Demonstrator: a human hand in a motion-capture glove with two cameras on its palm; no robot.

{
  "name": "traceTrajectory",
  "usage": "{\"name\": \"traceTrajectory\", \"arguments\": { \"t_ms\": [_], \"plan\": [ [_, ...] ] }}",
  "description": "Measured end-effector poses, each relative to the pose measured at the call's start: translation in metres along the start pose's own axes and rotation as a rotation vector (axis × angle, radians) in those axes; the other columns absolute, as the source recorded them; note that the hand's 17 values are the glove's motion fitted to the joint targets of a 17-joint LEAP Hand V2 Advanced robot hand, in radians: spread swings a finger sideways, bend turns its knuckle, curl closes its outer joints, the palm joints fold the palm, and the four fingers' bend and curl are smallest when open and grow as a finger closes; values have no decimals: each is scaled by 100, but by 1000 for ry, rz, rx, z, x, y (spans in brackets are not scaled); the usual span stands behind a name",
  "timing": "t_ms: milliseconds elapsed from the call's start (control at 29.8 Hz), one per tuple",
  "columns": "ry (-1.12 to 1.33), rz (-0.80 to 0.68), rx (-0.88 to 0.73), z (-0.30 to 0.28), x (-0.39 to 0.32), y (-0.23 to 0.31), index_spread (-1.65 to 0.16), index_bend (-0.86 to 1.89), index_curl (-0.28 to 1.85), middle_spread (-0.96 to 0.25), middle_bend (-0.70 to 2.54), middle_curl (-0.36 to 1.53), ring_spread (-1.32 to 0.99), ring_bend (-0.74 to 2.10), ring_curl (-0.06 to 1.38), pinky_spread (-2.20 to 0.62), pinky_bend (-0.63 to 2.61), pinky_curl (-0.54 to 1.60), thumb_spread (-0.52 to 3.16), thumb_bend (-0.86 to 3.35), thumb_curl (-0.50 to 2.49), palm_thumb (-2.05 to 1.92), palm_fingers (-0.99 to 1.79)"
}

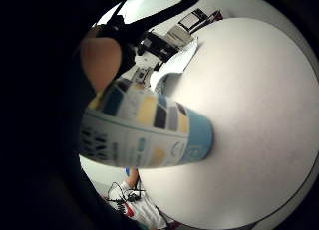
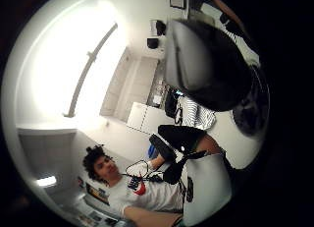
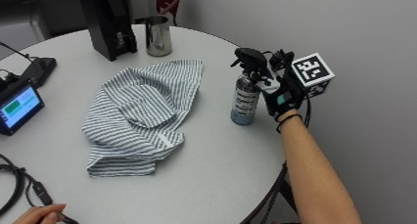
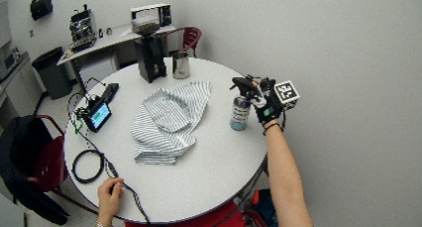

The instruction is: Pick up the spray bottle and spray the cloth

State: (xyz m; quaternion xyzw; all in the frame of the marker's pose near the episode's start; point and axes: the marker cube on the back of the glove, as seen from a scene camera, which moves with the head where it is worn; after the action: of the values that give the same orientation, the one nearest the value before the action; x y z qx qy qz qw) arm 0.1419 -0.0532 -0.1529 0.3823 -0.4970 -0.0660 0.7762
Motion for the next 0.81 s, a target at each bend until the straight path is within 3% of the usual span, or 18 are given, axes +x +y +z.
{"name": "traceTrajectory", "arguments": {
  "t_ms": [806],
  "plan": [
    [31, 31, 123, 12, 51, 52, -33, 9, 18, -12, 39, 41, -10, 60, 38, 19, 34, 32, 87, 5, 39, 88, 92]
  ]
}}
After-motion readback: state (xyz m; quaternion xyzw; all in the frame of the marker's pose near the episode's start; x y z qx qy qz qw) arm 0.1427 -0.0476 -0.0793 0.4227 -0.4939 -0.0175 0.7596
